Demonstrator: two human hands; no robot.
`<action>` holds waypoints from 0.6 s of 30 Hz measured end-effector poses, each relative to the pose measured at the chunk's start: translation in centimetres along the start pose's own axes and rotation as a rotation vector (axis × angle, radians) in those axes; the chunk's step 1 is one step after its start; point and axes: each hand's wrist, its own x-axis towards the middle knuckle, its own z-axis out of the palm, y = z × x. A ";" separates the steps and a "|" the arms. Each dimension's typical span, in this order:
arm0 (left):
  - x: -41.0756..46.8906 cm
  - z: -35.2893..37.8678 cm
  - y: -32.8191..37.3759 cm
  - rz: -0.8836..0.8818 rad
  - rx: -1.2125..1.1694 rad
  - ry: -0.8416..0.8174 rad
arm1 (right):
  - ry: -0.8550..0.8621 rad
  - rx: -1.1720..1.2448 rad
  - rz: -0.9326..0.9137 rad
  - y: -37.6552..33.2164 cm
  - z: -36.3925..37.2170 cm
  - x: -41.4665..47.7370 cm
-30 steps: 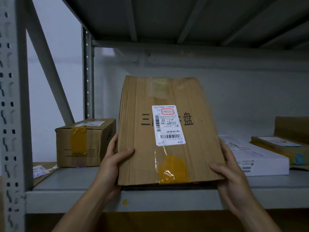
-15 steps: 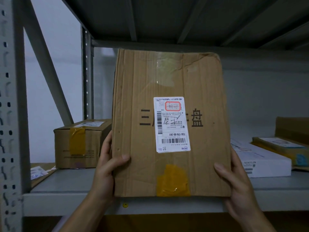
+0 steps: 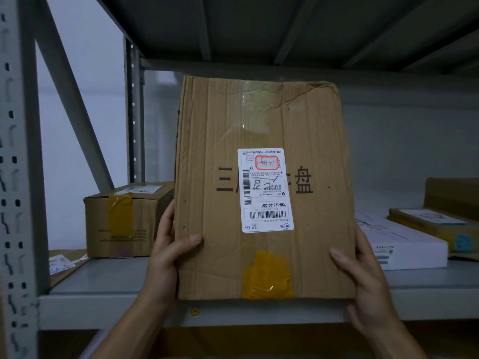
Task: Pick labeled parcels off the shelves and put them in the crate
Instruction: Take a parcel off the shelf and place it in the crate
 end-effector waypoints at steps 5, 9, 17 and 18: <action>0.5 -0.2 0.0 -0.076 0.013 -0.046 | 0.018 -0.018 0.058 -1.1 0.7 0.2; 0.6 -0.3 0.1 -0.152 -0.006 -0.082 | 0.055 -0.046 0.090 -2.3 1.4 -0.8; -1.1 0.5 1.0 -0.225 -0.085 -0.168 | 0.116 -0.101 0.122 -5.0 1.3 -4.4; -1.4 0.8 1.0 -0.225 -0.104 -0.186 | 0.139 -0.111 0.115 -5.3 1.0 -5.1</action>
